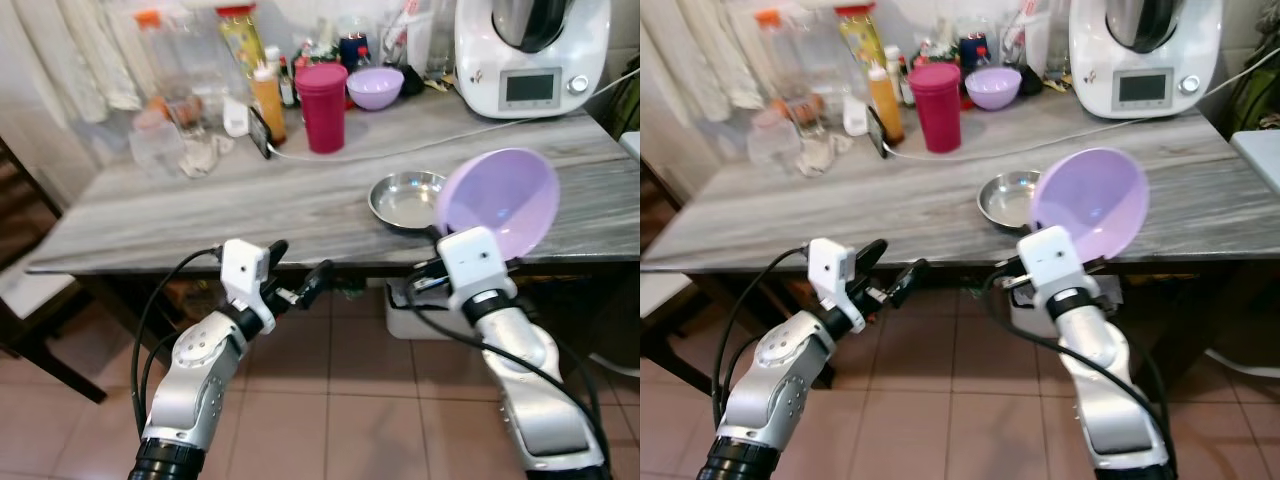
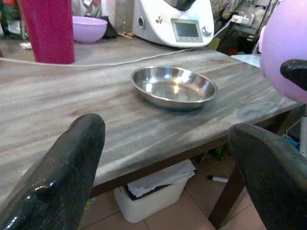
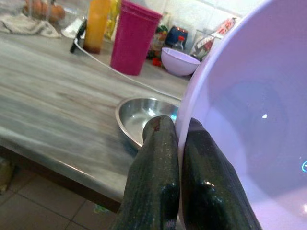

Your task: Setting the table

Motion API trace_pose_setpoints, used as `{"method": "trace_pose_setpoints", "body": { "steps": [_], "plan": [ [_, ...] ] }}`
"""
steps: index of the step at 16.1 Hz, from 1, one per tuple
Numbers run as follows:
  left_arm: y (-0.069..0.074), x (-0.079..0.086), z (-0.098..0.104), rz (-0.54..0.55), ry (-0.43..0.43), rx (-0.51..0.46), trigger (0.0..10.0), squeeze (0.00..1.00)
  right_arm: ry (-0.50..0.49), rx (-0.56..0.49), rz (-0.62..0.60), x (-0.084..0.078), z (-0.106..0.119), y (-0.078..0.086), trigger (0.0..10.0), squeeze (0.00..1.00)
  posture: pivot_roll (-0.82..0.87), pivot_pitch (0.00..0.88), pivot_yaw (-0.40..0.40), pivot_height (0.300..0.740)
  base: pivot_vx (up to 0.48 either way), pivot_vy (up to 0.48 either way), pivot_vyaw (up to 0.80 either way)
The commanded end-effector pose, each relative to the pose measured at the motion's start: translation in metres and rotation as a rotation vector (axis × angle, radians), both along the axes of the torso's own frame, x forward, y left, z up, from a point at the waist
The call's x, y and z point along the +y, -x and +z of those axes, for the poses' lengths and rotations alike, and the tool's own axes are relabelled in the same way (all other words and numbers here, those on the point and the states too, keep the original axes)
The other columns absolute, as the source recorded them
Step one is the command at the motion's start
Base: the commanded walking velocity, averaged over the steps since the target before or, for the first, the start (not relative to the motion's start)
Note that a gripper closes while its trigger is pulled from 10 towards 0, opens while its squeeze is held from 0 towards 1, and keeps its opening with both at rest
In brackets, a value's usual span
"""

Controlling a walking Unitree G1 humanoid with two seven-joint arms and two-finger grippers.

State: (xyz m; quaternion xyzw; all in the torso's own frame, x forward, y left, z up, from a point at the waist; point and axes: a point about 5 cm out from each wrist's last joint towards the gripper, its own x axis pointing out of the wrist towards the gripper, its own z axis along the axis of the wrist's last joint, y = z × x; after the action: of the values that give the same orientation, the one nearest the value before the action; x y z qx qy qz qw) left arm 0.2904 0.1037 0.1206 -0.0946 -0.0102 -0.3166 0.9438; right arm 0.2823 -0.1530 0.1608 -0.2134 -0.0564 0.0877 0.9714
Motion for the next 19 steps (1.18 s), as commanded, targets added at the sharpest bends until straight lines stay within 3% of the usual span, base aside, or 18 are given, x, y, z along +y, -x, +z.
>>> {"method": "trace_pose_setpoints", "body": {
  "steps": [1,7,14,19],
  "plan": [
    [0.0014,0.0059,0.0001,0.005,-0.010,0.000,10.0,0.00,-0.011,-0.009,0.030,0.0073,0.0022,-0.0003,10.0,0.00,-0.28,0.000,0.142,0.740,0.000,0.000,-0.44],
    [0.0061,0.0050,-0.0017,0.000,-0.008,0.009,10.0,0.00,-0.018,-0.009,0.023,0.0078,0.0015,0.0001,10.0,0.00,-0.28,0.000,0.141,0.740,0.000,0.000,-0.07],
    [0.0109,0.0007,-0.0028,-0.012,0.003,0.014,10.0,0.00,-0.027,0.003,0.007,0.0047,-0.0016,0.0031,10.0,0.00,-0.28,0.000,0.143,0.740,0.302,0.000,-0.67],
    [0.0114,0.0004,-0.0016,-0.016,0.003,0.007,10.0,0.00,0.002,-0.016,0.043,0.0101,-0.0009,0.0061,10.0,0.00,-0.28,0.000,0.146,0.740,0.313,0.000,-0.09]
  ]
}}
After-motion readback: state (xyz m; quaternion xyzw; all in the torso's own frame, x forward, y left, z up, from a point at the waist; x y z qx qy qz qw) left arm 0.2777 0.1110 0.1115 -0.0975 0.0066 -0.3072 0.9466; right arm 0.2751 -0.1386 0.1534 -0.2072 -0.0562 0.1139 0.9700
